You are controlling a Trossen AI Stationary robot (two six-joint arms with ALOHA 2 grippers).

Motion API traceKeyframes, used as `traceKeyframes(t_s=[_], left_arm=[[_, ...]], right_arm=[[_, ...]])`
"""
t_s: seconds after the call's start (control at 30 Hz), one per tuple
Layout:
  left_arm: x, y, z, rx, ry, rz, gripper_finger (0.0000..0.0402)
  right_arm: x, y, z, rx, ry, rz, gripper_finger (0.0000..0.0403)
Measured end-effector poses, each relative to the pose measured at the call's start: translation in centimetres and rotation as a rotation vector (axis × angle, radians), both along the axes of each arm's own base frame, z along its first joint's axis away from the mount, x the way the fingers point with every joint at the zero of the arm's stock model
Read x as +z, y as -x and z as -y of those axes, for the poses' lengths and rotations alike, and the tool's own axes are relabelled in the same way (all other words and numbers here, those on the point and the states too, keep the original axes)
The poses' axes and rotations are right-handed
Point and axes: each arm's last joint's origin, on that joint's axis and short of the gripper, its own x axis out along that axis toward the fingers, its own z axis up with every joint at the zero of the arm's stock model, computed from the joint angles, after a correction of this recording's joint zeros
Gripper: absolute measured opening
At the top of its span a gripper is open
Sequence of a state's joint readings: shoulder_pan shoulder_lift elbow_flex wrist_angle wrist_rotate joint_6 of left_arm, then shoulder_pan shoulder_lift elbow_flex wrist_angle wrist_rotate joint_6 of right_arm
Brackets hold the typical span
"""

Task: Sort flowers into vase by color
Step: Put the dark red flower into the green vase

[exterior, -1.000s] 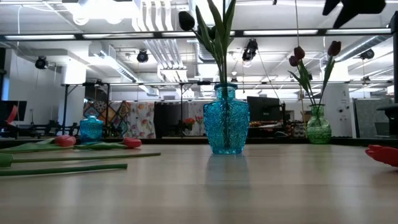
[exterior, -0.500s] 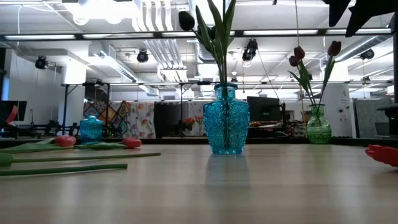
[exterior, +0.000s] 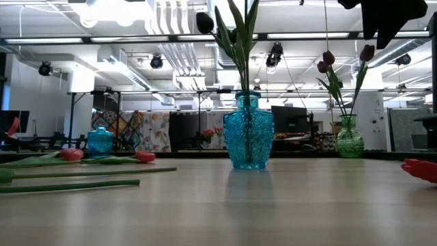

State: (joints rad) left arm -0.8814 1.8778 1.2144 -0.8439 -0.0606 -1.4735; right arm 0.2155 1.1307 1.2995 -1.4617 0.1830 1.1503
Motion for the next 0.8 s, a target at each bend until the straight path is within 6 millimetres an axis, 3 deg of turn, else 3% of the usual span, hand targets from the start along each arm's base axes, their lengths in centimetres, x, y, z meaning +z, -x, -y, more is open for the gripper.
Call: traceKeyframes(t_s=[0.3,0.53,0.8], left_arm=[[-1.7,0.3,-0.4,0.013,-0.006,-0.008,0.01],[-2.2,0.3,-0.5,0.013,-0.036,-0.024,0.0013],[-1.1,-0.1,0.0,0.023,-0.047,-0.006,0.0002]], right_arm=[[0.8,1.3,-0.1,0.001,-0.013,0.051,0.0228],[1.0,1.5,-0.1,0.004,-0.01,0.06,0.0228],[1.0,1.6,-0.1,0.005,-0.009,0.06,0.0228]])
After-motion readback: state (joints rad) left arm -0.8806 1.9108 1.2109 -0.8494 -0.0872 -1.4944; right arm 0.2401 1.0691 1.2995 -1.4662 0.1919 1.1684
